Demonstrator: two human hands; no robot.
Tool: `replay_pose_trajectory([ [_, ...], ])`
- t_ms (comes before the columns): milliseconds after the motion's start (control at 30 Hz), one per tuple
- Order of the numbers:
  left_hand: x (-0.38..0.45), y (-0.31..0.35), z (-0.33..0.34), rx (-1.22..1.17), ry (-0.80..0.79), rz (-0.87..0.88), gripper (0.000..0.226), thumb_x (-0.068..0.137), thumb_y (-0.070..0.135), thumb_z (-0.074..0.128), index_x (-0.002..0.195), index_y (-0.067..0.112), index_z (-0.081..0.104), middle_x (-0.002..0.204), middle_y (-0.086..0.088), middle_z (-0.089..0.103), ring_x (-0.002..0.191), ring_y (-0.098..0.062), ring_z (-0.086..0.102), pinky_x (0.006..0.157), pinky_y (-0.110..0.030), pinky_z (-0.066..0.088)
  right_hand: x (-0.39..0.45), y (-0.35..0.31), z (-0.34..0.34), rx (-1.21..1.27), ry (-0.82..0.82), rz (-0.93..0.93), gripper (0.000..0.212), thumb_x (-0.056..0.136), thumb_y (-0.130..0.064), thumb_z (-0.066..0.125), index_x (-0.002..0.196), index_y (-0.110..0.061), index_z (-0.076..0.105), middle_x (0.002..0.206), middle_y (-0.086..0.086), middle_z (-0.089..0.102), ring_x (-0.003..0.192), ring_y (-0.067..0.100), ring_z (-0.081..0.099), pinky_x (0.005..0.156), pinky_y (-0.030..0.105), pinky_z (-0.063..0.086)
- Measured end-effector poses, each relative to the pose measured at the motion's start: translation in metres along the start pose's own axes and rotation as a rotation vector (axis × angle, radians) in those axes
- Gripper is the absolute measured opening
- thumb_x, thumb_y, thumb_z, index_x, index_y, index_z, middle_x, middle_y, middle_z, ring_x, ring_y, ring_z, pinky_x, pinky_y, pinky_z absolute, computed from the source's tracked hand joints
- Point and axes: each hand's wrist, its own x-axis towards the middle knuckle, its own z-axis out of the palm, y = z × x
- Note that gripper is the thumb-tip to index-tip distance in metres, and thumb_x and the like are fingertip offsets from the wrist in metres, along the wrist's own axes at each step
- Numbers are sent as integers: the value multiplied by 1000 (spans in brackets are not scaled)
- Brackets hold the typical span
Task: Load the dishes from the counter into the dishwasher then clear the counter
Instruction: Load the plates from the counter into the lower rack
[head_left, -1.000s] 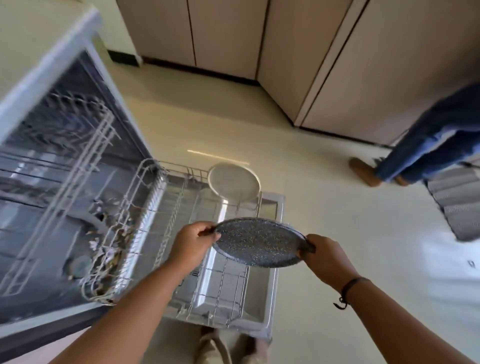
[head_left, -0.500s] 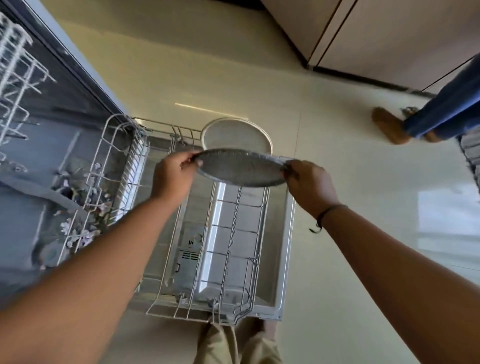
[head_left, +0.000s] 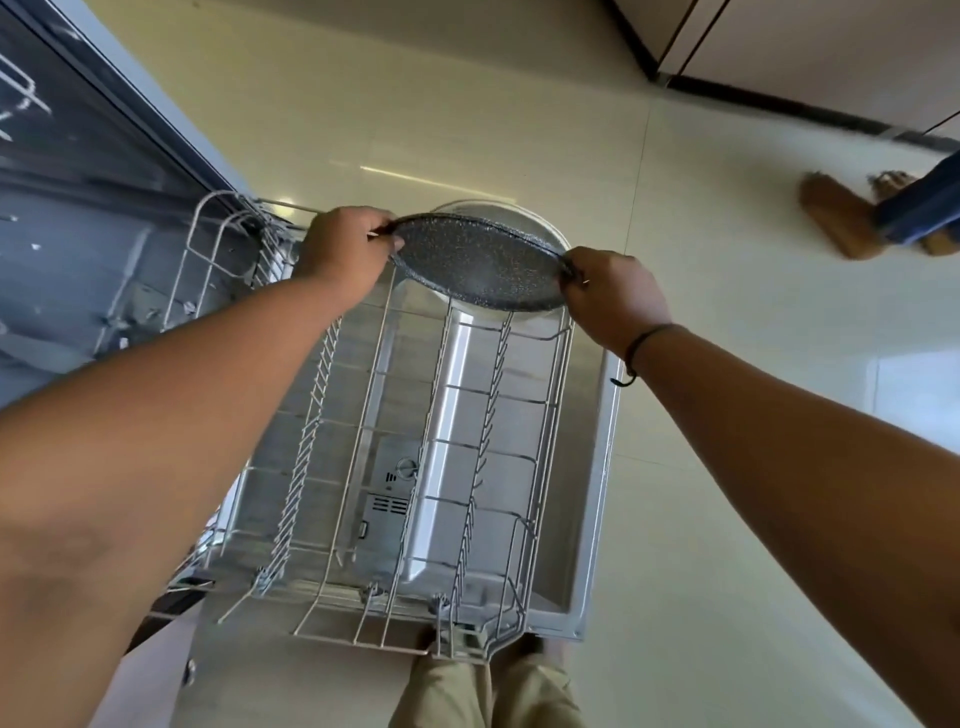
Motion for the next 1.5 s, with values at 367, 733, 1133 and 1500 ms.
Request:
replay_pose_trajectory([
  [367,-1,-7,-2,40,120,156,25,90,19,61,110,8,70,99,-16,67,89,-29,60,75,-30,46,2,3,9,16,79,-68,17,95,-22,50,98,-11,64,86,13,64,70,28,48,61,28,31],
  [733,-22,-26,16,17,86,171,28,88,14,65,114,3,68,109,-14,68,94,-26,62,85,-25,47,-8,14,23,19,73,-76,18,94,-21,51,102,-12,65,88,12,64,76,33,56,61,28,35],
  [1133,-34,-35,56,126,-280,-216,59,92,31,60,144,25,34,135,-14,54,105,-33,60,86,-37,51,-14,4,54,-21,-243,156,53,90,2,37,139,-16,39,103,15,65,78,27,58,72,38,53],
  [1500,-105,-10,32,140,-418,-192,93,92,34,59,151,24,-12,160,-8,6,142,-34,23,113,-47,24,-80,-3,29,30,-359,157,81,87,-3,48,153,-20,5,158,8,19,130,33,44,101,43,43],
])
